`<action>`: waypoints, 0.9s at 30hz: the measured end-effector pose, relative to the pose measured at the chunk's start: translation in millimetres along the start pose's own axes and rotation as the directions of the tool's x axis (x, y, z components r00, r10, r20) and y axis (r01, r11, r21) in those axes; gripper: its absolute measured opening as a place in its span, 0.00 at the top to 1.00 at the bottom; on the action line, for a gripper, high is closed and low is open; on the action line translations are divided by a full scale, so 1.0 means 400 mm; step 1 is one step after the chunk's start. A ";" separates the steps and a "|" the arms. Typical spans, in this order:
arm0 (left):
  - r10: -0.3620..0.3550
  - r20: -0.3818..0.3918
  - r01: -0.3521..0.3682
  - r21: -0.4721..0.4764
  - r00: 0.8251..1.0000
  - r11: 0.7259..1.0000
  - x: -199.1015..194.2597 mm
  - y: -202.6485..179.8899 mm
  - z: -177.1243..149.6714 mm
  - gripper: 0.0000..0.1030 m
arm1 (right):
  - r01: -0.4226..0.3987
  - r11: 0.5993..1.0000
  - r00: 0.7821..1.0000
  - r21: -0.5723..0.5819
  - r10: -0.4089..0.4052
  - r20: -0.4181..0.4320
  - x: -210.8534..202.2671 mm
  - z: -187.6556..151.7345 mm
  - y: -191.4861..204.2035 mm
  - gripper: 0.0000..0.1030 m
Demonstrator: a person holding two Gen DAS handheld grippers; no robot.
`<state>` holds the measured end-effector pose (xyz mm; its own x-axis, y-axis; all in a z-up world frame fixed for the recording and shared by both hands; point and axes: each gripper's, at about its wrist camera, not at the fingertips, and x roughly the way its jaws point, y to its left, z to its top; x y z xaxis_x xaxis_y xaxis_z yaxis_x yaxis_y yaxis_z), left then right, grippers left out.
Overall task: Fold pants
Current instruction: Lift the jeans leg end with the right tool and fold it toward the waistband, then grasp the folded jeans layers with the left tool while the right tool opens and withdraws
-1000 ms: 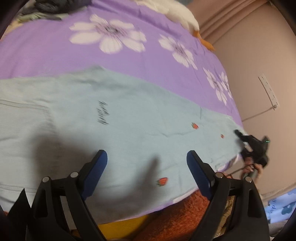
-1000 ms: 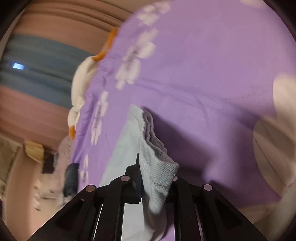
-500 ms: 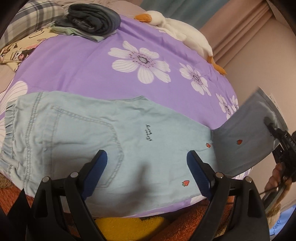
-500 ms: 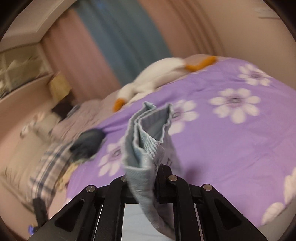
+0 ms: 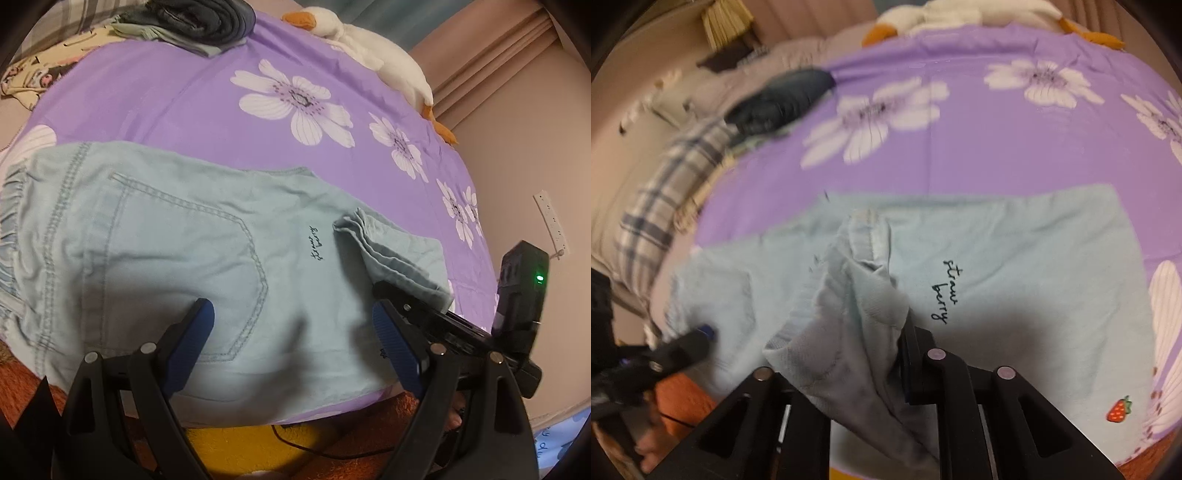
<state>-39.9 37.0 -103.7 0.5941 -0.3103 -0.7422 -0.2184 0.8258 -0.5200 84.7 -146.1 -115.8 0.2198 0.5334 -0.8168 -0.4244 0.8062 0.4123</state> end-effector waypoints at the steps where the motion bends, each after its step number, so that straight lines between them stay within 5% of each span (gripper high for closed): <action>1: -0.009 -0.004 0.009 0.004 1.000 1.000 0.002 -0.004 0.002 0.14 | -0.025 1.000 1.000 0.005 0.025 -0.001 -0.010 0.001 -0.005 0.56; 3: -0.028 -0.006 0.028 0.012 1.000 1.000 0.002 -0.011 0.006 0.14 | -0.086 0.996 0.996 0.028 0.085 0.023 -0.052 -0.006 -0.014 0.36; 8: -0.098 -0.034 0.099 0.048 0.995 0.994 0.020 -0.051 0.028 0.11 | -0.171 0.983 0.978 0.069 0.161 0.135 -0.178 -0.031 -0.073 0.32; 11: -0.132 -0.095 0.138 0.065 0.987 0.988 0.073 -0.080 0.036 0.11 | -0.005 0.987 0.986 0.162 -0.022 0.166 -0.210 -0.046 -0.151 0.32; 15: -0.166 -0.205 0.184 0.072 0.965 0.980 0.163 -0.117 0.048 0.14 | 0.081 0.958 0.983 0.275 -0.122 0.134 -0.200 -0.072 -0.231 0.32; 18: -0.165 -0.235 0.181 0.052 0.958 0.982 0.214 -0.131 0.057 0.27 | 0.103 0.950 0.982 0.296 -0.145 0.123 -0.190 -0.086 -0.250 0.34; 20: -0.158 -0.224 0.179 0.080 0.962 0.980 0.226 -0.148 0.057 0.46 | 0.140 0.945 0.978 0.296 -0.178 0.106 -0.181 -0.083 -0.251 0.35; 22: -0.200 -0.268 0.220 0.049 0.942 0.974 0.247 -0.150 0.050 0.84 | 0.147 0.943 0.978 0.297 -0.185 0.101 -0.176 -0.085 -0.259 0.35; 24: -0.227 -0.297 0.243 0.018 0.927 0.970 0.261 -0.148 0.039 0.87 | 0.161 0.942 0.976 0.294 -0.196 0.094 -0.172 -0.086 -0.257 0.35; 27: -0.172 -0.249 0.195 0.072 0.953 0.978 0.234 -0.161 0.032 0.91 | 0.190 0.940 0.971 0.284 -0.223 0.090 -0.169 -0.089 -0.252 0.35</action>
<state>39.7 -39.2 -134.1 0.4106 -0.5553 -0.7232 -0.0419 0.7808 -0.6234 81.2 -272.7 -116.6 0.3872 0.3609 -0.8484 -0.1077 0.9316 0.3472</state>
